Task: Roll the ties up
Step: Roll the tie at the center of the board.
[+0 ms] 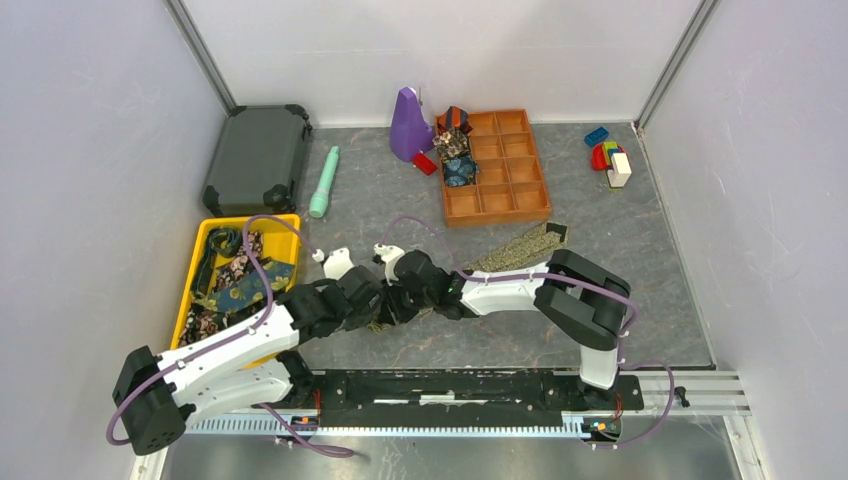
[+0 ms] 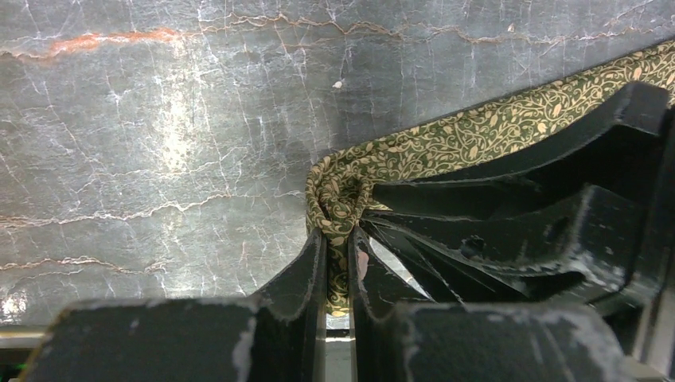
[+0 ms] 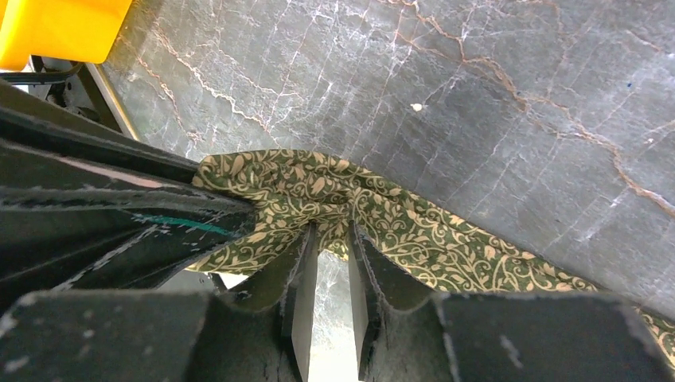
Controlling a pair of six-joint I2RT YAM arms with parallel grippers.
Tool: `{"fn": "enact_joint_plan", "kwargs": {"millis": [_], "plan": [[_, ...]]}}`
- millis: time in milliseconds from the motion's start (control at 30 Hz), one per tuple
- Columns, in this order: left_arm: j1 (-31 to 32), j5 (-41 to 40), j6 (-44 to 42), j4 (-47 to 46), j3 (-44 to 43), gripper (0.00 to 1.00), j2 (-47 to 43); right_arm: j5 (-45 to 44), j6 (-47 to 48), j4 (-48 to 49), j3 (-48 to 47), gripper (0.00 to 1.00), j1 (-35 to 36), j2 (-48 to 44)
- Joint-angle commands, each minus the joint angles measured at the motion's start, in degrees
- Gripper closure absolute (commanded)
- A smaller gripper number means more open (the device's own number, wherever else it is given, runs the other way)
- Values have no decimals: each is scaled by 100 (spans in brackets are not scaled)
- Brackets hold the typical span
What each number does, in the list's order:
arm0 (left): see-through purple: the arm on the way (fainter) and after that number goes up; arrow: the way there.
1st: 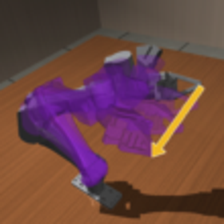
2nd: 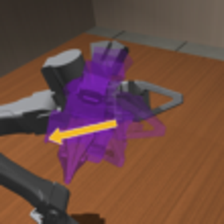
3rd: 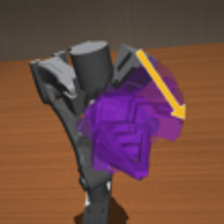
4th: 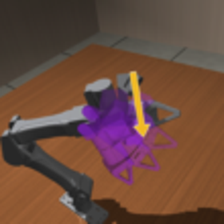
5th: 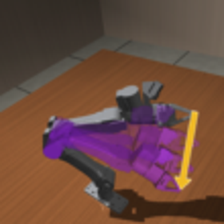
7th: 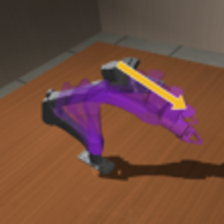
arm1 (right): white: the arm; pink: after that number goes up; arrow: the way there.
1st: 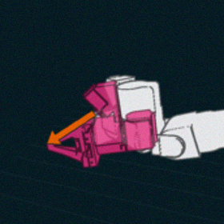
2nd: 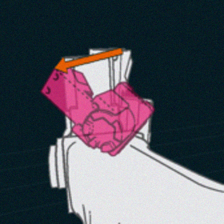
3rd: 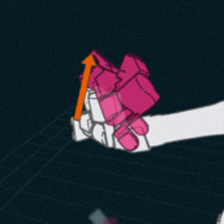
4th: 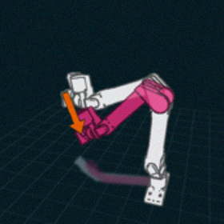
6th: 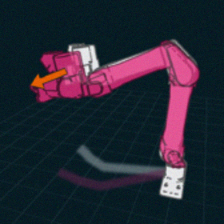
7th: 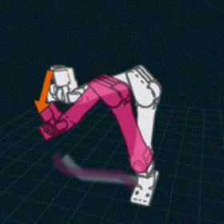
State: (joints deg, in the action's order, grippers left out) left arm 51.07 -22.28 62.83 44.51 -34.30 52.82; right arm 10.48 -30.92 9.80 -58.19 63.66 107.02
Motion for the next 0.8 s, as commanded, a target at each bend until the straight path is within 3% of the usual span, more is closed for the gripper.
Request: {"fn": "enact_joint_plan", "kwargs": {"millis": [0, 367, 767], "plan": [[-36, -33, -320, 81, -339, 98, 61, 214, -161, 397, -231, 73, 38, 162], [-32, -13, -391, 133, -448, 98, 359, 768, -543, 1068, -213, 74, 32, 433], [-27, 68, -416, -297, -485, 98, 1118, 672, -504, 1066, 228, 74, -129, 191]]}}
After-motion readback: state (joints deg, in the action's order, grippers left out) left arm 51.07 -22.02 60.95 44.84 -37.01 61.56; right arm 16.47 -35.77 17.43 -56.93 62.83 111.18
